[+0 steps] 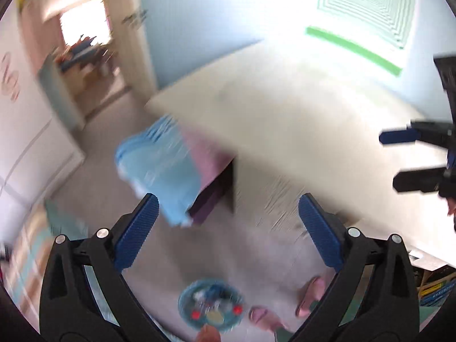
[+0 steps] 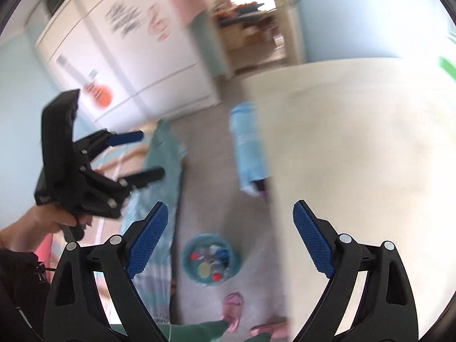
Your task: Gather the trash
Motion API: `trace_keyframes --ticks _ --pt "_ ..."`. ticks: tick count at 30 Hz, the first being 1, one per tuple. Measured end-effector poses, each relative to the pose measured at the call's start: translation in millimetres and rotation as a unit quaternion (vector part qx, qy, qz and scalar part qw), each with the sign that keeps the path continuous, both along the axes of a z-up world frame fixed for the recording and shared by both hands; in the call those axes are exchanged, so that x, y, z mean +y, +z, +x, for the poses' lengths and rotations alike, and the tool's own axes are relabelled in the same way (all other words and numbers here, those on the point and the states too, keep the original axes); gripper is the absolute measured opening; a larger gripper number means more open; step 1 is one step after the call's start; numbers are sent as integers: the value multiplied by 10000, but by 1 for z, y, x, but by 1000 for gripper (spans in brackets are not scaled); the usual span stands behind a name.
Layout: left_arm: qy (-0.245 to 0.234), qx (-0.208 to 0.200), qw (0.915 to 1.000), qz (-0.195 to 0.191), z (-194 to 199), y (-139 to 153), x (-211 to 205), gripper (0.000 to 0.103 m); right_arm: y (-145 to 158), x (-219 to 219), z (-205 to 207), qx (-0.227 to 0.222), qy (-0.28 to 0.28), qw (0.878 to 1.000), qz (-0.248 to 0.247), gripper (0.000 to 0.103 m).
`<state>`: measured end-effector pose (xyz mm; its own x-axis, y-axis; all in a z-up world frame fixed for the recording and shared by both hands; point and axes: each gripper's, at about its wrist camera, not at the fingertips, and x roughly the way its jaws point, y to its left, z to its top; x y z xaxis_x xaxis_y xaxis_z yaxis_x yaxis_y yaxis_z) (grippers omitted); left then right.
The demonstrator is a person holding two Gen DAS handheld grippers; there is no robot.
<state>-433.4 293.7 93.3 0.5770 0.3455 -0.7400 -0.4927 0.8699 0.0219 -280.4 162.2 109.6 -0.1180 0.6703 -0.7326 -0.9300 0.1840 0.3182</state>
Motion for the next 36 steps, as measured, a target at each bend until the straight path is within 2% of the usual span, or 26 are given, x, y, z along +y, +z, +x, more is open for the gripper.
trace_keyframes --ticks 3,6,12,16,22,27,31,36 --pt "-561 -201 9976 356 59 34 -33 96 20 -62 43 -174 -703 9973 107 89" --pt "-1134 -412 9905 664 118 61 -75 96 33 -122 82 -354 -1419 9892 143 89" --pt "-2293 -650 9673 869 223 83 -173 96 40 -234 144 -719 -2701 9601 -32 89" --pt "-2819 -672 9536 814 275 87 -235 96 33 -300 165 -703 -3329 9402 -124 89" --pt "-3236 -682 9425 487 327 83 -297 96 24 -370 180 -668 -4062 9111 -183 89" --pt "-3575 -635 9306 467 350 76 -337 96 29 -401 180 -607 -4708 8801 -96 89" --pt "-3878 -700 9189 194 364 68 -355 96 30 -418 174 -615 -5094 8583 -43 89" --pt "-4027 -594 9134 105 373 67 -365 96 27 -435 175 -554 -5497 8335 -93 89"
